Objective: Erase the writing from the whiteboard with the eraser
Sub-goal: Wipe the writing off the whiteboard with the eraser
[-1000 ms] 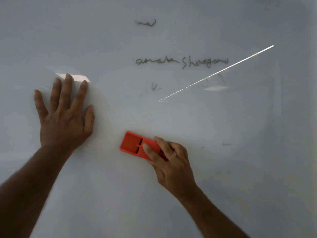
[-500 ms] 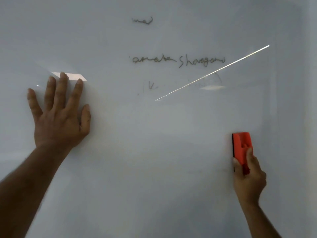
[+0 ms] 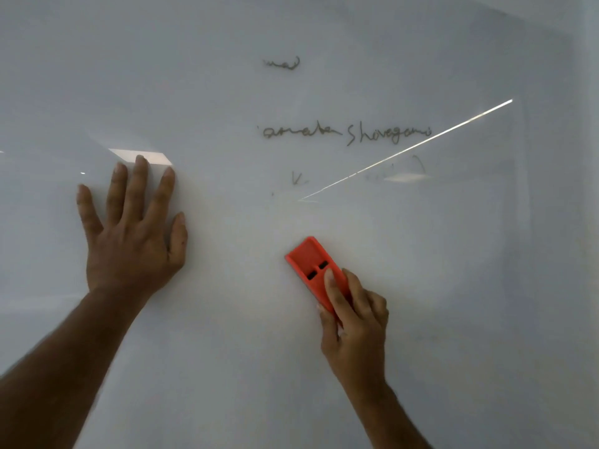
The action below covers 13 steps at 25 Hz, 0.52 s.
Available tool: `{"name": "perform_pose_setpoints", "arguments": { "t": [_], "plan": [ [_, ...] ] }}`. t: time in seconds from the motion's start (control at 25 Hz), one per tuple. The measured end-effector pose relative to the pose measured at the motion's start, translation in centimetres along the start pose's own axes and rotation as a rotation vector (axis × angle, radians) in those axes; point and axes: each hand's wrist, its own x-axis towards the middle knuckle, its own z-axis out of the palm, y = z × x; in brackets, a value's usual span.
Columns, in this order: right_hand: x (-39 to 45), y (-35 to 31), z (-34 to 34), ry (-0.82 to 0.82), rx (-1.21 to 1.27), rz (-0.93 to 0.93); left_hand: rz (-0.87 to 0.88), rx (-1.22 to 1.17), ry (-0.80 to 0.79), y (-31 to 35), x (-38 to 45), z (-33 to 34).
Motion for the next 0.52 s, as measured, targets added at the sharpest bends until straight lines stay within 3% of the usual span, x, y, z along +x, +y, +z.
{"name": "perform_pose_setpoints", "arguments": {
  "t": [0.2, 0.52],
  "plan": [
    [11.4, 0.9, 0.2, 0.013, -0.084, -0.093, 0.001, 0.021, 0.018, 0.3, 0.1, -0.3],
    [22.5, 8.2, -1.6, 0.061, -0.257, 0.209, 0.017, 0.085, 0.000, -0.1, 1.4, -1.0]
  ]
}}
